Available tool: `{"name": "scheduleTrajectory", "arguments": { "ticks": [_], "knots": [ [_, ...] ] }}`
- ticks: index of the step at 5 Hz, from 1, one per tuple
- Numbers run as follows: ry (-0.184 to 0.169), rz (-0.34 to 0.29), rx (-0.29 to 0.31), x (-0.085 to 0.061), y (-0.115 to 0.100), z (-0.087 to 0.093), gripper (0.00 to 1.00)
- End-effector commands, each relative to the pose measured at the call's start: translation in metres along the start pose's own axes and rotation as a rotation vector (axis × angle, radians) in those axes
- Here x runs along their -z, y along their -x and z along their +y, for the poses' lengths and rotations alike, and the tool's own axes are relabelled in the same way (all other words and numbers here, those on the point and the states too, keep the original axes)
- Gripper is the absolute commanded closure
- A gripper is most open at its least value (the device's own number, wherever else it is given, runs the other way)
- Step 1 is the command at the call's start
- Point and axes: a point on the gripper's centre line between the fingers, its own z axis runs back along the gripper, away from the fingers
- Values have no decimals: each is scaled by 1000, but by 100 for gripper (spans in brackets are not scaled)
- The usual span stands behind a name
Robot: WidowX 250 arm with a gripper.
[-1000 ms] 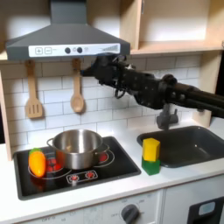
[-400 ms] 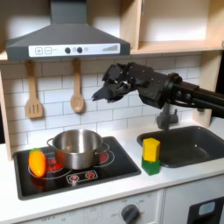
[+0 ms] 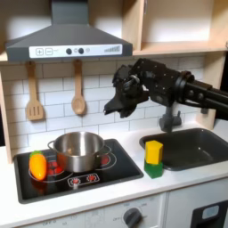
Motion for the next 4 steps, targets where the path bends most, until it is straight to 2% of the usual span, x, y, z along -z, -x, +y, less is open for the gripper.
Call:
{"name": "scheduleTrajectory", "arguments": {
  "ticks": [1,2,3,4],
  "knots": [
    [-26,295,31,-8,40,-17,100],
    [-44,400,62,-14,55,-21,100],
    [-68,486,64,-20,69,-19,100],
    [-89,480,71,-29,68,-22,26]
  ]
}}
